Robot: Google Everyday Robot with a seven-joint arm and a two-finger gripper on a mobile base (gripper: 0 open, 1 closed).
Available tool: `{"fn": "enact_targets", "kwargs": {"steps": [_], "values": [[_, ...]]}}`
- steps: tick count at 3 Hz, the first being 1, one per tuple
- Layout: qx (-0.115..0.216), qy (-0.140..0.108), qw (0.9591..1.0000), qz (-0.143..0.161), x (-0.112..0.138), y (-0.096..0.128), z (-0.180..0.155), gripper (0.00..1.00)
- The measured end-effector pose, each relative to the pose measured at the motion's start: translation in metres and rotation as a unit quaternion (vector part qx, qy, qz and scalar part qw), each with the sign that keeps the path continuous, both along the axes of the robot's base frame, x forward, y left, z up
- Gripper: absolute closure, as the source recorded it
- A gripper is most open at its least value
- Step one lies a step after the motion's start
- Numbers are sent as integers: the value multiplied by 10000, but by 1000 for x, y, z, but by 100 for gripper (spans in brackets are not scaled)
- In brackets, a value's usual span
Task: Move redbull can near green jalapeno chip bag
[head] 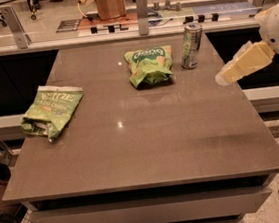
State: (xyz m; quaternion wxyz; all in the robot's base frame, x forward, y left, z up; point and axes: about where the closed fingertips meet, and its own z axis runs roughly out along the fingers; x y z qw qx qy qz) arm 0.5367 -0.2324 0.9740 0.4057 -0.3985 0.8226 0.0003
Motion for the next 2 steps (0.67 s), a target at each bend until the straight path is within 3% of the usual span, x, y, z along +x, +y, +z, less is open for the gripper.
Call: {"fn": "enact_targets", "kwargs": {"steps": [1,2], "values": [[540,-337,9977,-226,27,0,-8,0],[1054,-625,9917,-382,57,5,-17,0]]}}
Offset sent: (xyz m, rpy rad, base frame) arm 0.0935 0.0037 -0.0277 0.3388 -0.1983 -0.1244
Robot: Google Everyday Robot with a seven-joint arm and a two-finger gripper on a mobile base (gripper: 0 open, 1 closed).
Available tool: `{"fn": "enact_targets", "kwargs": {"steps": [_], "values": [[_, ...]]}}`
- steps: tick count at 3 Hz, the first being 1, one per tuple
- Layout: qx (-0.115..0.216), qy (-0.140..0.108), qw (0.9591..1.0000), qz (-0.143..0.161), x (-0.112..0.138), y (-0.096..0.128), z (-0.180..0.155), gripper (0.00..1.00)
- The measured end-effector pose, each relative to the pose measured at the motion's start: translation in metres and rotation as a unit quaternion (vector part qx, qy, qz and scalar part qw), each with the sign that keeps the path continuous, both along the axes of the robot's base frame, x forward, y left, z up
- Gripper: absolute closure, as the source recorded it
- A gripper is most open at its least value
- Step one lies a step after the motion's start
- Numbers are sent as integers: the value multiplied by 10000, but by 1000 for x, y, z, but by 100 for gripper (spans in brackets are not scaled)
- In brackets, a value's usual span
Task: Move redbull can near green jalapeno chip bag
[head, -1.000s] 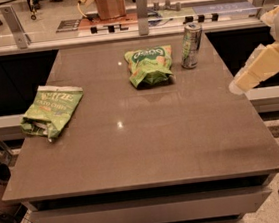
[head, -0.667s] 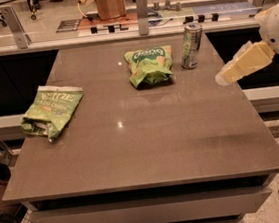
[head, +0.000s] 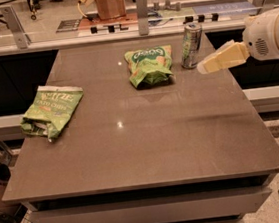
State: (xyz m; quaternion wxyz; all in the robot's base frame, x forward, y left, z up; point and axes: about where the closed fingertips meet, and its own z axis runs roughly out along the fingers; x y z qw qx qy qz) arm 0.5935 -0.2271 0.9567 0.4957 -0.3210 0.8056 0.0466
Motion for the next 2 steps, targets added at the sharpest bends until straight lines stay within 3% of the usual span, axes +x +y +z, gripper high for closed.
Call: {"fn": "enact_targets", "kwargs": {"steps": [2], "values": [[820,-440,9955,-165,50,7,-14,0]]}}
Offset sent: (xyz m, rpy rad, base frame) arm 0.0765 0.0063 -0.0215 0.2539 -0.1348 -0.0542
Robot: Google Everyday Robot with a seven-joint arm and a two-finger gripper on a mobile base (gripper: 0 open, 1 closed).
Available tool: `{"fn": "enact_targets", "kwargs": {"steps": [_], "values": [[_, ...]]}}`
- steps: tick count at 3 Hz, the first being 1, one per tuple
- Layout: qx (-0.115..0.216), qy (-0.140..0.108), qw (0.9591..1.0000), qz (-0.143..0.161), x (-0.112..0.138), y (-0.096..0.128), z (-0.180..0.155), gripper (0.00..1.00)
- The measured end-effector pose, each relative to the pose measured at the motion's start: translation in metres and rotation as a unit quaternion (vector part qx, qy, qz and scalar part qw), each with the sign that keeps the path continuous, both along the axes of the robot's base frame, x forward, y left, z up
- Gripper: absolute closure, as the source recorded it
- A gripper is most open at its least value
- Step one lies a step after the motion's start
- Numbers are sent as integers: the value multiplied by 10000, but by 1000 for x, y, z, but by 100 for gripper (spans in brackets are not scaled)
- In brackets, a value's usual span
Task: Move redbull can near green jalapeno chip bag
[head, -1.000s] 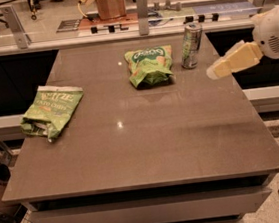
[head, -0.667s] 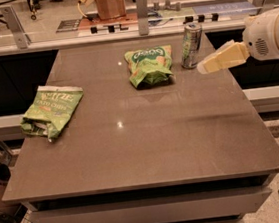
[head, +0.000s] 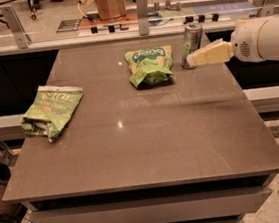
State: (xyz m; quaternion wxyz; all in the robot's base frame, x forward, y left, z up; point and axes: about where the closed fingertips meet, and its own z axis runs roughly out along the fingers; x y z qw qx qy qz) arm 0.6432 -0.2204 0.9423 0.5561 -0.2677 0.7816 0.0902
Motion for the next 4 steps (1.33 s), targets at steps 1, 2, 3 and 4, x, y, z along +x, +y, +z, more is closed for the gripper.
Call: {"fn": "enact_targets", "kwargs": {"steps": [1,2,3,4], "values": [[253,-173,9995,9,17,6,-1,0],[440,-343,9984,82,30,10,-3,0],[570,-486,9969,254,44,20,-4,0],[719,-641,9941,499,73,32,-7,0]]}}
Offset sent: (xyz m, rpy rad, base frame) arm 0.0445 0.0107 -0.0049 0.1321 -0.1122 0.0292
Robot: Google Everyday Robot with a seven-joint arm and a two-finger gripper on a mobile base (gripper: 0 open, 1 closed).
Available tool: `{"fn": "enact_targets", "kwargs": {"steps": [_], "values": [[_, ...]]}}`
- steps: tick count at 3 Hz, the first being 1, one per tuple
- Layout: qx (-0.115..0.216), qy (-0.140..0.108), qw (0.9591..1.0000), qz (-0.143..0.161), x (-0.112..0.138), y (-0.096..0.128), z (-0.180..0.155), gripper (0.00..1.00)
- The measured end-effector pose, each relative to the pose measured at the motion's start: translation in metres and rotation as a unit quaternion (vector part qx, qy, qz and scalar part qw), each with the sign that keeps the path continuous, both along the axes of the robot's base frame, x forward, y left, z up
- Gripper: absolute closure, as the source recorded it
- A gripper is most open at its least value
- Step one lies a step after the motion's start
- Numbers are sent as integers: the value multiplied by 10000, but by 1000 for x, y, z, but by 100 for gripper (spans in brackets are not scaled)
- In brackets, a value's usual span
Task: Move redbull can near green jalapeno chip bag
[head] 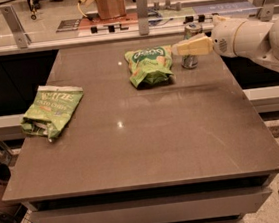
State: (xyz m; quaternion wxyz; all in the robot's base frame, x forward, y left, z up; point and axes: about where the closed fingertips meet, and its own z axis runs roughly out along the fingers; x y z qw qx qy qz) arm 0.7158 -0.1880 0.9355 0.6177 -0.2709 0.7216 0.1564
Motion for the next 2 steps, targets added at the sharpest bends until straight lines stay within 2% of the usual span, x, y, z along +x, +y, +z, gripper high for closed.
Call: {"fn": "enact_targets", "kwargs": {"steps": [1,2], "values": [[7,-6,10000,0,1,0,0,0],[162,18,9999,-11,1,2,-6,0]]}}
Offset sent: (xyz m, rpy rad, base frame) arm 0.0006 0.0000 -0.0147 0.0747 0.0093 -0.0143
